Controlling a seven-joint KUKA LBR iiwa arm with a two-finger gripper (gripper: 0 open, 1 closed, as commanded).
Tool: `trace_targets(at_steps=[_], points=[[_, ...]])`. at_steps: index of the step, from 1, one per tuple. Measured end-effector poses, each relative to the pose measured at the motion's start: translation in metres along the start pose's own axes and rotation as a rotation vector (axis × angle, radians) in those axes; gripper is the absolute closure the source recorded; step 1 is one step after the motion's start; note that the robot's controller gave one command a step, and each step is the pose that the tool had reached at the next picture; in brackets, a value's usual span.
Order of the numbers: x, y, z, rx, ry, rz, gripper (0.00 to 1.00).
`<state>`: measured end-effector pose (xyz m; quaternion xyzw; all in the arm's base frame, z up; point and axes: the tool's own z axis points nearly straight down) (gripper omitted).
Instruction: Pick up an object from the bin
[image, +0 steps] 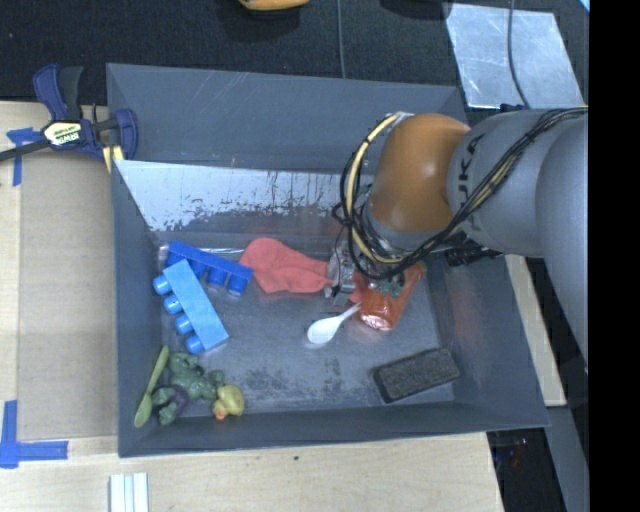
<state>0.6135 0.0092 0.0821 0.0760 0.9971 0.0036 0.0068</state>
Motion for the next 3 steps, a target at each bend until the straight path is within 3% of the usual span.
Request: trace_targets(at_steps=[1, 2, 3], points=[[0.005, -0.001, -0.004, 0.000, 0.001, 0.003, 1.00], [-0.007, 0.013, 0.008, 0.000, -0.005, -0.083, 1.00], [-0.004, 0.049, 0.010, -0.001, -0.010, -0.172, 1.00]])
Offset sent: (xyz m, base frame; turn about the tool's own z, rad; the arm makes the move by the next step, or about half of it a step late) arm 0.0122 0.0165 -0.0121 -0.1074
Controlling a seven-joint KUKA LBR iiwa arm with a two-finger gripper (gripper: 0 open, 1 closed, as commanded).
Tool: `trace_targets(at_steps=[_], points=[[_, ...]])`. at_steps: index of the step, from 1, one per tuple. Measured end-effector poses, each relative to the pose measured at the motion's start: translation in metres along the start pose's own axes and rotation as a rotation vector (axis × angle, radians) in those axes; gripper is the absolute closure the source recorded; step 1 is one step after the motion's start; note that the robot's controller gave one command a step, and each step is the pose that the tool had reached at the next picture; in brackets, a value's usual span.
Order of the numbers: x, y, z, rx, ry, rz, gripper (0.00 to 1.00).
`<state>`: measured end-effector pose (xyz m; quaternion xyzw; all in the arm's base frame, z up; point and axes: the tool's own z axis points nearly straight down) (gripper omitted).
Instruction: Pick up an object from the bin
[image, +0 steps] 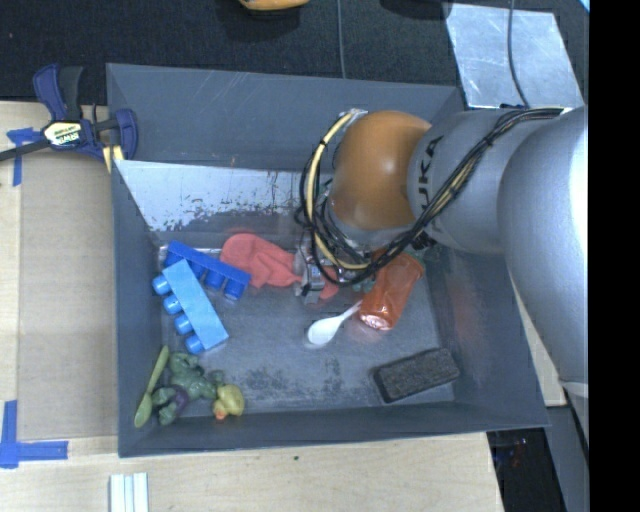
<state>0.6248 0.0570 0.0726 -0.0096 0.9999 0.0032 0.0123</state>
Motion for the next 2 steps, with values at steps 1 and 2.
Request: trace_targets(at_steps=[1, 2], points=[[0.003, -0.021, -0.063, 0.002, 0.007, 0.052, 1.00], [-0.001, 0.010, -0.139, 0.001, 0.008, 0.033, 1.00]])
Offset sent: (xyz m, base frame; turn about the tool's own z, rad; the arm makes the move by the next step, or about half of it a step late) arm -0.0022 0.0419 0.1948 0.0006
